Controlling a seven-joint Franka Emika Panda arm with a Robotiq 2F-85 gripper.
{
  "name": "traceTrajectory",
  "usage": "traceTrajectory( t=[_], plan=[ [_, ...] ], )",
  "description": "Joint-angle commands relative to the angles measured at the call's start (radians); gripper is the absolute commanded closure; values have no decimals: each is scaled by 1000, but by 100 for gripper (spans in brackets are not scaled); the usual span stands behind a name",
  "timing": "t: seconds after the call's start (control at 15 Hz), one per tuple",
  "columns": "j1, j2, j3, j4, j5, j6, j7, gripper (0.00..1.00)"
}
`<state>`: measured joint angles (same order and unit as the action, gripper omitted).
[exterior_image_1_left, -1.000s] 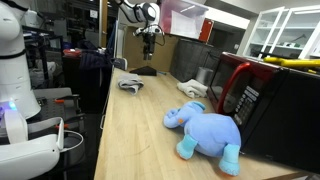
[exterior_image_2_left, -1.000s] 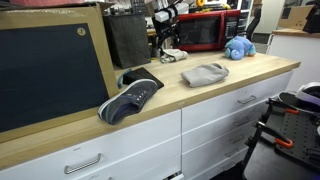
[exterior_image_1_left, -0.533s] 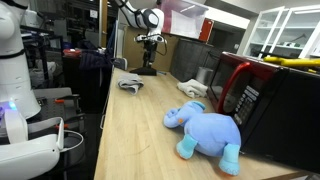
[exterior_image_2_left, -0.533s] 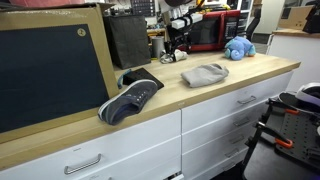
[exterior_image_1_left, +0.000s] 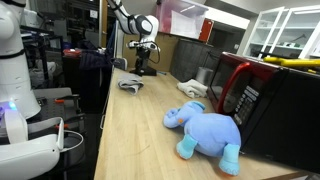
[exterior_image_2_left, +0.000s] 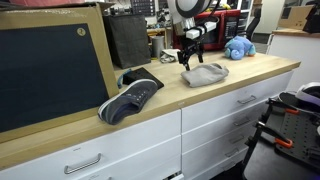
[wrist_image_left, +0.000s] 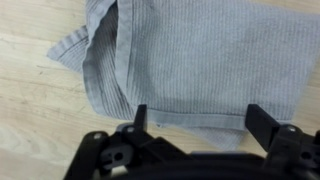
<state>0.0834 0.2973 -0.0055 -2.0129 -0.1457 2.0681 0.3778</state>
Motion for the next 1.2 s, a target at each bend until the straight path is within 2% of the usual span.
traceTrajectory(
  t=[0.0, 0.07, 0.13, 0.27, 0.6, 0.87, 1.13],
  plan=[
    [4, 6, -15, -55, -17, 68, 17, 0],
    [5, 14, -19, -64, -21, 83, 19, 0],
    [6, 23, -23, -68, -26, 97, 21, 25],
    [9, 34, -30, -76, -31, 106, 27, 34],
    [11, 51, -35, -59, -36, 110, 30, 72],
    [20, 97, -47, 3, -58, 115, 105, 100],
    [35, 167, -64, 108, -56, 91, 222, 99]
  ],
)
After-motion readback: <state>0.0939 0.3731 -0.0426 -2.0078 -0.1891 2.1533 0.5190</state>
